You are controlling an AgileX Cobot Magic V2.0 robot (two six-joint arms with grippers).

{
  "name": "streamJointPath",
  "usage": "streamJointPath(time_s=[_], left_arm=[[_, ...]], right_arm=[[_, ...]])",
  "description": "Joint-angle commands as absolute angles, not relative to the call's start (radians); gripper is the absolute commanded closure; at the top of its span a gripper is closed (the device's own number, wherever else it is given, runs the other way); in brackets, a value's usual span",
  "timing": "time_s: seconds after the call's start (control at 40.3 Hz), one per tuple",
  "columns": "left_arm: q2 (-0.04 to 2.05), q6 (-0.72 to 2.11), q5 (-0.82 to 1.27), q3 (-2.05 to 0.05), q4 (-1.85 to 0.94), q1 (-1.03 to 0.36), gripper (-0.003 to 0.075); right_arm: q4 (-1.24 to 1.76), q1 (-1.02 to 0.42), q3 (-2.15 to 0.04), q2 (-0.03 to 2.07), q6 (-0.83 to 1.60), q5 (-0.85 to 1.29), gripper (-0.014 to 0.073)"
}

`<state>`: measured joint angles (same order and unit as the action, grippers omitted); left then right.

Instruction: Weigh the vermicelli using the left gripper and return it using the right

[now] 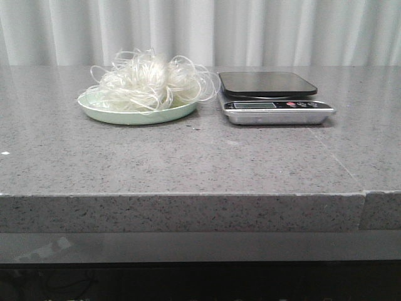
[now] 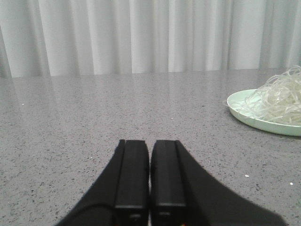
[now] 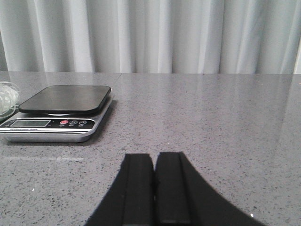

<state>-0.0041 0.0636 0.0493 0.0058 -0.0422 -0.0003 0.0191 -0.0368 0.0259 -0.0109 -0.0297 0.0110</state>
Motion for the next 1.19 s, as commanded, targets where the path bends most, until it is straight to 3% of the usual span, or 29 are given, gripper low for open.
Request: streamJointPath(time_s=[0.0, 0.894, 1.018, 1.167], left_arm=[[-0.027, 0.057, -0.032, 0.043, -0.051, -0.008, 0.0565], [-0.027, 0.057, -0.058, 0.043, -0.051, -0.008, 0.0565], [-0.027, 0.057, -0.142, 0.020, -0.051, -0.008, 0.0565], [-0.023, 0.057, -0.079, -0.121, -0.051, -0.008, 0.0565]], right_arm=[[0.008, -0.030, 0.023, -0.027, -0.029, -0.077, 0.0452], [0.008, -0.030, 0.014, -0.027, -0.029, -0.127, 0.0452], [0.008, -0.030, -0.039, -0.027, -0.029, -0.093, 0.0452], [0.008, -0.030, -0.157, -0.026, -0.029, 0.035, 0.0452]])
